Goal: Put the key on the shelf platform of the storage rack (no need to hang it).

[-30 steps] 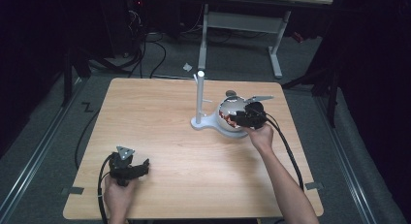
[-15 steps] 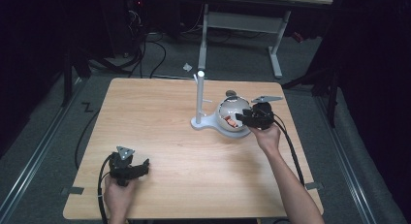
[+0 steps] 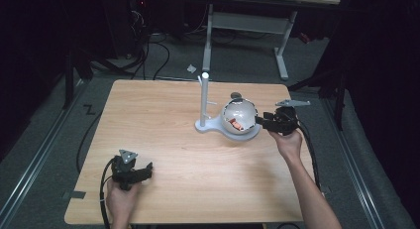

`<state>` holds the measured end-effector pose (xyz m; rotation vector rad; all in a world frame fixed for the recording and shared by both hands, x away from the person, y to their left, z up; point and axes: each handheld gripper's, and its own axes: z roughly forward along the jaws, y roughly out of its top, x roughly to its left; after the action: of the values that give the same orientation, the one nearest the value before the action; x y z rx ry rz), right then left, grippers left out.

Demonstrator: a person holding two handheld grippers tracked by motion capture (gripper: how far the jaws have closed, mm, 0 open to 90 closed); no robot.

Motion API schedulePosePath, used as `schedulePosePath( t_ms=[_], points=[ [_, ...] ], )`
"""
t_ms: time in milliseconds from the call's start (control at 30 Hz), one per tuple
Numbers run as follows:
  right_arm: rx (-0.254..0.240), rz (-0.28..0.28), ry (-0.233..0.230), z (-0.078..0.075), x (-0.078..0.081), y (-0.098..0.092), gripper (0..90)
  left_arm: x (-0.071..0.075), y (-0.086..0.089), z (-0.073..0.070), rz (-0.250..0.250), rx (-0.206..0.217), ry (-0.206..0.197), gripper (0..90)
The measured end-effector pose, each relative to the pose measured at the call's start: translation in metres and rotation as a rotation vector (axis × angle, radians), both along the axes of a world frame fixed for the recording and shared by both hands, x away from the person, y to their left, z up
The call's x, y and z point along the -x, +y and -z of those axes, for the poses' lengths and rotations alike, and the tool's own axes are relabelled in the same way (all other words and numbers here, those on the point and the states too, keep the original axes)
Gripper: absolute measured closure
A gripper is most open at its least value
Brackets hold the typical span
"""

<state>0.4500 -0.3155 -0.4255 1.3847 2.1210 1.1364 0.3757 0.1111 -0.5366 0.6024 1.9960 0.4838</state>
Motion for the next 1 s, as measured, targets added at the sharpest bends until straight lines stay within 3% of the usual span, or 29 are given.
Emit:
schedulePosePath(
  t_ms=[500, 633, 1000],
  points=[
    [-0.018, 0.001, -0.026, -0.012, 0.016, -0.014, 50.9, 0.000, 0.000, 0.000, 0.000, -0.001, 0.000, 16.0],
    [-0.049, 0.010, -0.038, -0.012, 0.024, -0.021, 51.0, 0.000, 0.000, 0.000, 0.001, -0.002, 0.000, 16.0],
    [-0.040, 0.018, -0.069, -0.023, 0.040, -0.030, 51.1, 0.000, 0.000, 0.000, 0.001, -0.002, -0.001, 16.0]
  ],
)
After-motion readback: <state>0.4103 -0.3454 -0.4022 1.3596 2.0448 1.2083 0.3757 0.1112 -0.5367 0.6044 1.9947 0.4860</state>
